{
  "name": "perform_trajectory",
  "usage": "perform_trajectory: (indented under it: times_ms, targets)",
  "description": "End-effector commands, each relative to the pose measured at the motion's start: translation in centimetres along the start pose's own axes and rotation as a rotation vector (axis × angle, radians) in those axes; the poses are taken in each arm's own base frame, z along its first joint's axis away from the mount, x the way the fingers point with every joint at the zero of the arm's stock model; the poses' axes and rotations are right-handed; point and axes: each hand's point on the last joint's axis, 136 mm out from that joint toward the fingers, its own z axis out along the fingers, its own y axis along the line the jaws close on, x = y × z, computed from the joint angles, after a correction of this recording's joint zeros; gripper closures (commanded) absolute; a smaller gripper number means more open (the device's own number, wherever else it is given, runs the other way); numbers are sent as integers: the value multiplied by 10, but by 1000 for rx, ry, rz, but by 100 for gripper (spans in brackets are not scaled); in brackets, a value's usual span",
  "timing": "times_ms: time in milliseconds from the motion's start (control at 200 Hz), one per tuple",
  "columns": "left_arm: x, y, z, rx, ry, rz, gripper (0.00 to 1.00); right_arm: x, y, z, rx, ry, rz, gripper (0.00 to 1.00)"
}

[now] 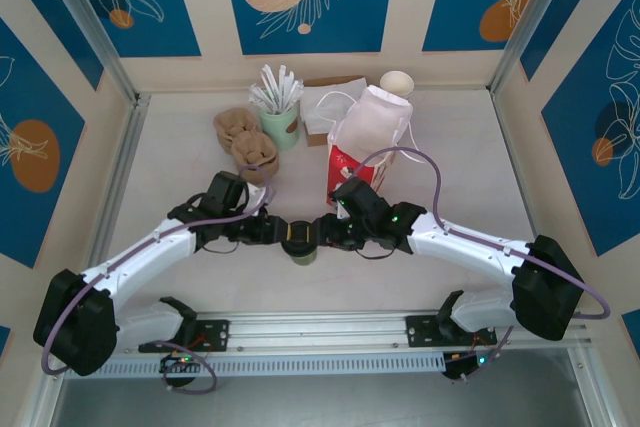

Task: Pack the takeout coffee

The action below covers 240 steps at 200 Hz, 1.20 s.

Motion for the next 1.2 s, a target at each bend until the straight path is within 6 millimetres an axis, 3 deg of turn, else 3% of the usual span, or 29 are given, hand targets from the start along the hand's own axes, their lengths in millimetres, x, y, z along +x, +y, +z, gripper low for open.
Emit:
perform_trajectory:
  times_ms: [0,1195]
  targets:
    - [9,8,3,-32,21,0,57,7,-15,0,55,6,5,55]
    - [17,21,16,-72,64,9,58,29,-84,16,222,19,120,61]
